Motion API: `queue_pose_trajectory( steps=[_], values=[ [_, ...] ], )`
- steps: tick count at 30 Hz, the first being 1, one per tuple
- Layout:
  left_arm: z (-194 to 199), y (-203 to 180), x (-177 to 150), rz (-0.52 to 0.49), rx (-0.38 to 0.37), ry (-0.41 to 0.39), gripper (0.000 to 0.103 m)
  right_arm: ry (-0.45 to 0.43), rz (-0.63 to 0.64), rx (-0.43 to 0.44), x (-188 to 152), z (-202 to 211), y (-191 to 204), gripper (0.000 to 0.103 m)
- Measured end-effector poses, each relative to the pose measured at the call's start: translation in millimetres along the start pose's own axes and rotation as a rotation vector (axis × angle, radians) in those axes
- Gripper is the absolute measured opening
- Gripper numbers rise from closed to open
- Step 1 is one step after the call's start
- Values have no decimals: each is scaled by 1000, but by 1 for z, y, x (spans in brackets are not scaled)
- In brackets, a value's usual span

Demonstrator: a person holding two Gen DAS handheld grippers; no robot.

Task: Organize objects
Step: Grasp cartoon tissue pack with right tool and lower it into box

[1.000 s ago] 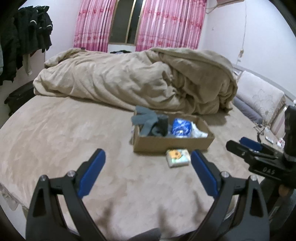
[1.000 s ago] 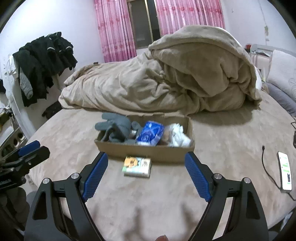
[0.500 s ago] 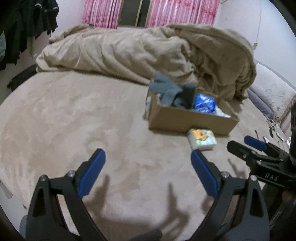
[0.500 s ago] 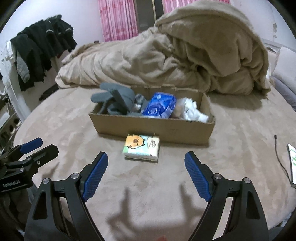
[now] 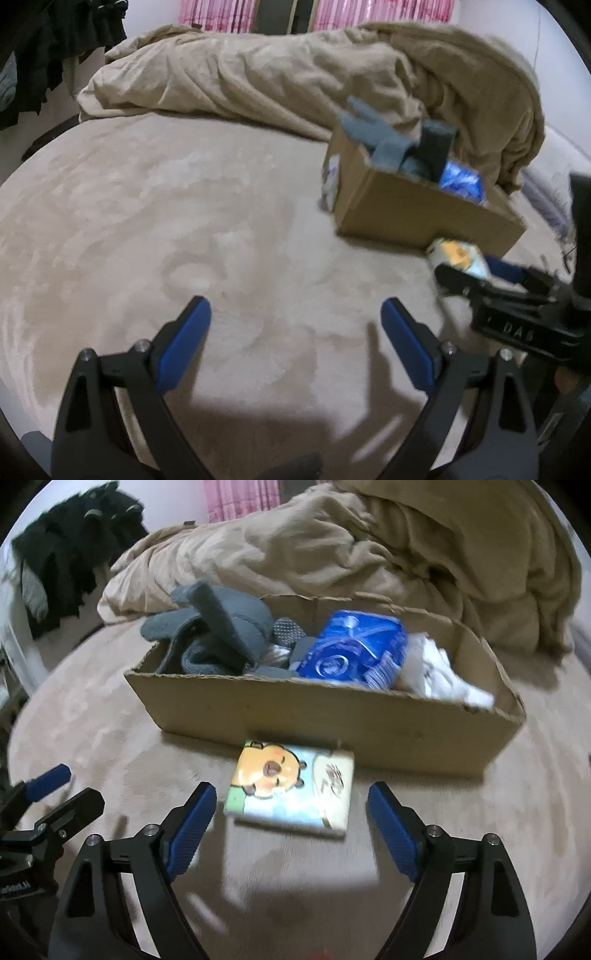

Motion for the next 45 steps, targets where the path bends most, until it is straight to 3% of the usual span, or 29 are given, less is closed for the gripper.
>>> queue_pose_trajectory(
  steps=[2, 9, 16, 23, 30, 39, 45],
  values=[
    [0, -1, -1, -14, 9, -5, 95, -3, 30, -21, -1, -5, 4, 72],
    [16, -6, -2, -13, 12, -26, 95, -31, 31, -18, -7, 13, 2, 71],
    [46, -27, -8, -46, 1, -41, 95, -48, 16, -12, -20, 49, -10, 71],
    [73, -51, -12, -49, -68, -21, 95, -58, -9, 12, -29, 85, -22, 71],
    [108, -81, 3, -67, -98, -54, 95, -144, -9, -3, -28, 142, -33, 71],
    [142, -104, 40, -81, -88, -126, 95, -235, -29, 22, 1, 187, -61, 71],
    [133, -106, 69, -126, -86, -138, 95, -279, -28, 1, 34, 183, -78, 71]
  ],
)
Point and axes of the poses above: each gripper's, at about its wrist camera, not at the fingertips, and z roughly against the way its jaws point, y to its left, x to its top, the point moved 4 cm from there along -z, roughly the way its jaws point, and after that the axes turned 6 degrees about -x, right-handed, at the moved point
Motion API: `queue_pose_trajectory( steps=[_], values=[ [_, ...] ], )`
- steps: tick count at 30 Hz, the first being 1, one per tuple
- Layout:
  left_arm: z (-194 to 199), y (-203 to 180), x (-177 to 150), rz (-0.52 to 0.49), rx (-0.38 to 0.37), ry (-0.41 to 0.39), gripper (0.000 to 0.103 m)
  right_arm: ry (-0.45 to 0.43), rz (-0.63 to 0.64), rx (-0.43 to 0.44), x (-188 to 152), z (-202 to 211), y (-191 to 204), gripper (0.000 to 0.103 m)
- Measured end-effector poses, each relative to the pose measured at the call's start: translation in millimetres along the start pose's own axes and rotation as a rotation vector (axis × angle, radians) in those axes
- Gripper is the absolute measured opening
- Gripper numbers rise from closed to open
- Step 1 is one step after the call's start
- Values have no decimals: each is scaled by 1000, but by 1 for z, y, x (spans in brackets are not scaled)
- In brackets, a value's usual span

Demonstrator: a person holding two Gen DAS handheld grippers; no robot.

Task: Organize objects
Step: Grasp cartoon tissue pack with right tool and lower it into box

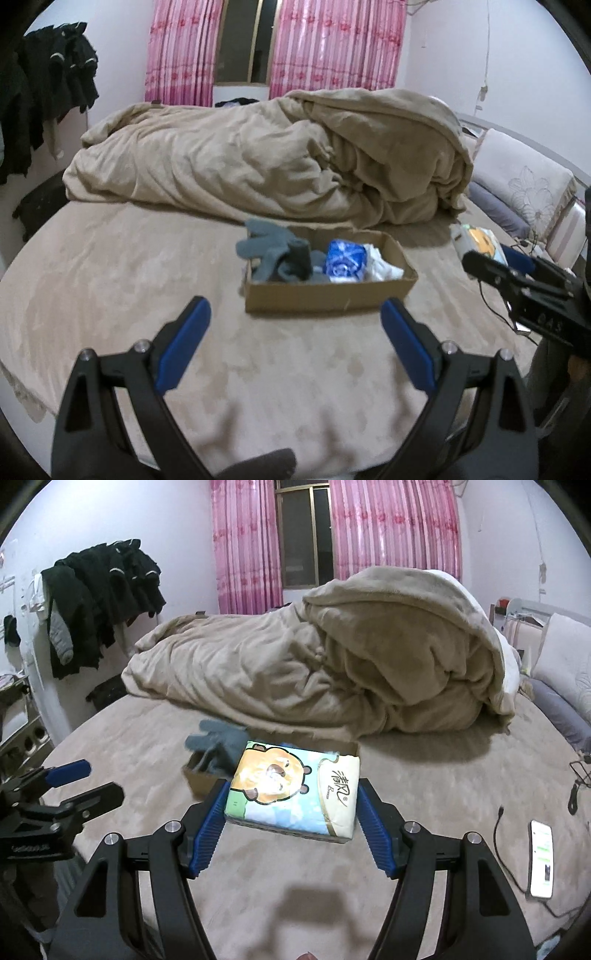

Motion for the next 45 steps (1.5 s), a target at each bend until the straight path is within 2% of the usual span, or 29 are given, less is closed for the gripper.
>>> queue_pose_trajectory(
  steps=[8, 16, 23, 28, 34, 45],
  values=[
    [-63, 29, 22, 9, 13, 39, 95, 51, -5, -6, 13, -58, -8, 71],
    [-126, 54, 7, 51, -1, 118, 95, 166, -9, -44, -4, -144, -13, 71],
    [-156, 64, -9, 73, 3, 153, 95, 231, -2, -76, -24, -185, -19, 71],
    [-152, 61, -8, 68, 8, 141, 96, 218, -1, -59, -24, -185, -19, 78],
    [-120, 52, -4, 63, 8, 98, 96, 171, -45, -59, -13, -162, -21, 87],
    [-39, 21, -12, 59, -40, 51, 96, 94, -53, -27, -13, -66, -4, 87]
  ],
)
Point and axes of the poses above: each gripper's, at about its wrist camera, not at the fingertips, and z roughly against the way its jaws point, y to its left, x to its top, the point moved 4 cm from there along -z, roughly the way its jaws point, and after that the axes turned 6 degrees about -x, right-handed, at the moved point
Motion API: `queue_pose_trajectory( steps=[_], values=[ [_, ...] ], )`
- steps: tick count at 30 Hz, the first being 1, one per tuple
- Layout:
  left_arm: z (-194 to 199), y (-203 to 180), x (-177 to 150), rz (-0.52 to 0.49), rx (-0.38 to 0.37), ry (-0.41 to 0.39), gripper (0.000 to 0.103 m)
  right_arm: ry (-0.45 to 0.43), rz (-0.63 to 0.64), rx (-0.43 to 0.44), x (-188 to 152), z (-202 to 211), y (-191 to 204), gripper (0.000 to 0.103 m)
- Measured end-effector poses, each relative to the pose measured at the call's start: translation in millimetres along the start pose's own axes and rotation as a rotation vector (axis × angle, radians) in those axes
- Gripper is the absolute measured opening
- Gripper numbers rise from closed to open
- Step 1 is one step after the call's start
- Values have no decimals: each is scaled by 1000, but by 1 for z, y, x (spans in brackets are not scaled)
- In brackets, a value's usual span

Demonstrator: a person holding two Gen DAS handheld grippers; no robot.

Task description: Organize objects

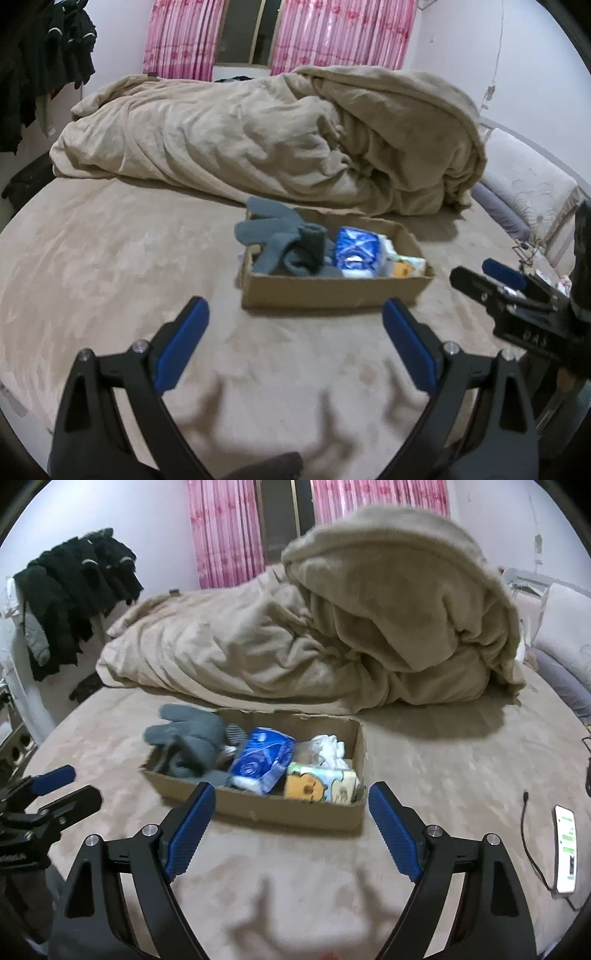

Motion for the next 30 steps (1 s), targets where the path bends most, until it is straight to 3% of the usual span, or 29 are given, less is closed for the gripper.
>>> queue_pose_trajectory(
  steps=[7, 12, 20, 30],
  values=[
    [39, -13, -12, -8, 6, -28, 96, -30, 24, 32, -18, 54, 15, 87],
    [49, -21, -34, -15, 9, -3, 96, -28, 34, 48, -31, 79, 22, 87],
    [55, -28, -66, -33, 17, 33, 96, 19, 19, 68, -60, 85, 27, 87],
    [57, -29, -70, -54, 35, 27, 96, 58, -5, 69, -74, 78, 24, 87]
  ],
)
Point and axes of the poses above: each gripper's, at about its wrist camera, not at the fingertips, and z roughly against the way its jaws point, y to its left, x to its top, the point moved 4 cm from there along -z, roughly the way its jaws point, and after that the axes turned 6 degrees about -x, right-handed, at the moved point
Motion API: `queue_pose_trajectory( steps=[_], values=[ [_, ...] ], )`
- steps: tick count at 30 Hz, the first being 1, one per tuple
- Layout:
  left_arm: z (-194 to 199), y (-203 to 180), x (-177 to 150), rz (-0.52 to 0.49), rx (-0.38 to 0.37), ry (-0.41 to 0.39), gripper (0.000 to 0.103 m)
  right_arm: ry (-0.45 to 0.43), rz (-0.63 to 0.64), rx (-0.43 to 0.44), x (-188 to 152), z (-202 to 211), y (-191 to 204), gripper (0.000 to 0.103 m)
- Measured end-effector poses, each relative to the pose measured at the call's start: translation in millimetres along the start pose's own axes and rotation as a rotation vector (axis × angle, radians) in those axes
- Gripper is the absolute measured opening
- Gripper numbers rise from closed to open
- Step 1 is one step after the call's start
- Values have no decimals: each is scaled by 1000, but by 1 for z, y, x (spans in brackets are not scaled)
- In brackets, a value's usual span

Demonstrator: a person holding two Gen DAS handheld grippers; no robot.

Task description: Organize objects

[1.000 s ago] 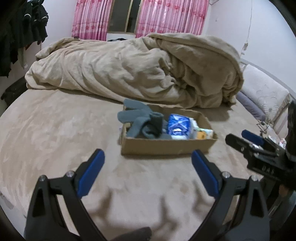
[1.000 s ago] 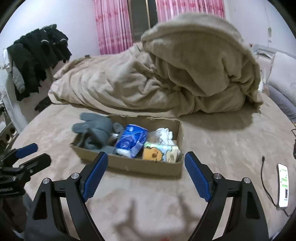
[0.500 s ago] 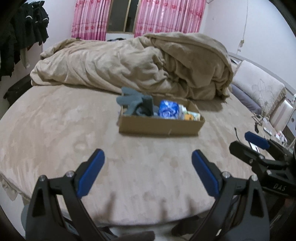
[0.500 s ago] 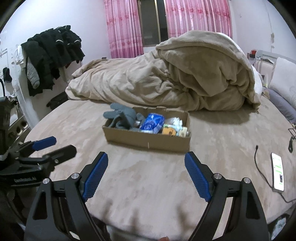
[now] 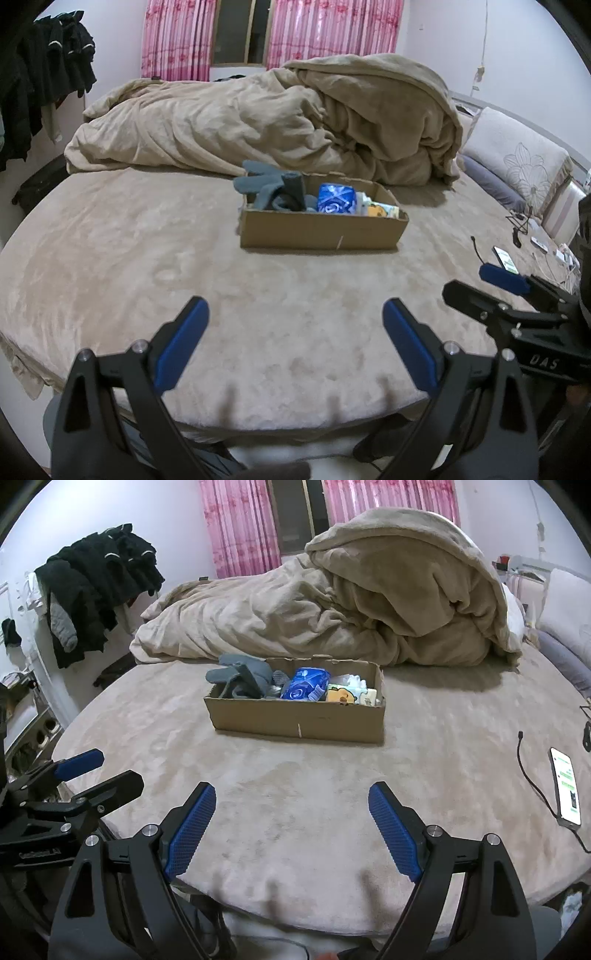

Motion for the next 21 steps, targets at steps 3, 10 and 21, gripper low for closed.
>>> queue_pose_trajectory(
  steps=[3, 10, 21],
  values=[
    [-1, 0, 0, -1, 0, 1, 96, 3, -4, -2, 0, -3, -2, 87],
    [-2, 1, 1, 1, -3, 3, 96, 20, -10, -5, -2, -12, -6, 87],
    [-5, 3, 2, 3, -5, 1, 96, 29, -14, -9, -1, -16, -8, 87]
  ],
)
Point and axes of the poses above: each gripper's, at about its wrist camera, not at the fingertips, and z roughly against the way its jaws point, y to its left, x to its top, the point moved 4 cm from there along -z, roughly the way its jaws point, and after that the axes turned 6 degrees about -x, right-handed, at the moved point
